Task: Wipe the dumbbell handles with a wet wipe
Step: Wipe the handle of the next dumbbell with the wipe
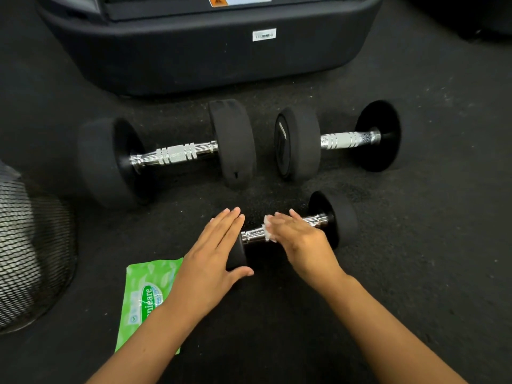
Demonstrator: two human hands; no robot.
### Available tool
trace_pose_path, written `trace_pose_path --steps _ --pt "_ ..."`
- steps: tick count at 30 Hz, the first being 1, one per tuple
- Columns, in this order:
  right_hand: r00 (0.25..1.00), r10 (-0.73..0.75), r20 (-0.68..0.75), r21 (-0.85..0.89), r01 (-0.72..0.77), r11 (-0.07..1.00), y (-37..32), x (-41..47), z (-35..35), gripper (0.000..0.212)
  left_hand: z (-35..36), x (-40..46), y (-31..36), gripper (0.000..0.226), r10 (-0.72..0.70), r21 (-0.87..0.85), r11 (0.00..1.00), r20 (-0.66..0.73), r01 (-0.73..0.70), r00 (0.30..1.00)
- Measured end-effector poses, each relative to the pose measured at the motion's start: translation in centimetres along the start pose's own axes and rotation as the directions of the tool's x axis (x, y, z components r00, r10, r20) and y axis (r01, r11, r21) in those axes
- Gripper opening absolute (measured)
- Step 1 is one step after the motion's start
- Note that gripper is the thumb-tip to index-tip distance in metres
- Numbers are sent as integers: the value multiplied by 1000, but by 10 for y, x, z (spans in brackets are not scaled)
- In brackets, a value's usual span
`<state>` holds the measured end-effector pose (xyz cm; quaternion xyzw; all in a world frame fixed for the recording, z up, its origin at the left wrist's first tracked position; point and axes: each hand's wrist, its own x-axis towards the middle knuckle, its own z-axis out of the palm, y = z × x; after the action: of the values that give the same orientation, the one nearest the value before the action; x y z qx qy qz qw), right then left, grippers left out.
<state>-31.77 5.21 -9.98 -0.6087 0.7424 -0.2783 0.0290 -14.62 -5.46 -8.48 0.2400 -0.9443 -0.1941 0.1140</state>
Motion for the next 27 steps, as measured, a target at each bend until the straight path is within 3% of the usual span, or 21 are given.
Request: trace_pose_path --steps 2,6,11,13,17,22,27 --pt "999 -34 -31 -44 33 999 10 -3 -3 25 1 -2 1 99 4 0 1000 -5 -4 1000" --pt "995 89 -45 -19 -89 996 1 16 11 20 1 -1 0 98 -5 -10 1000 -17 5 1000" --pt "990 -141 -15 13 141 990 1 -11 11 28 1 0 -1 98 4 -35 999 -13 -5 1000" --pt "985 -154 -74 4 155 988 7 -16 2 26 1 0 1 93 -9 -59 998 -43 6 999" --pt "973 14 -229 50 -2 999 -5 -19 -12 23 -5 14 22 67 47 -159 985 -107 -64 993" --pt "932 112 -345 254 -22 967 -17 -18 -21 14 5 31 50 38 96 -285 943 -256 -170 962" --pt "884 326 -334 420 -171 891 -10 -23 -33 17 16 46 54 27 167 -220 947 -288 -235 943"
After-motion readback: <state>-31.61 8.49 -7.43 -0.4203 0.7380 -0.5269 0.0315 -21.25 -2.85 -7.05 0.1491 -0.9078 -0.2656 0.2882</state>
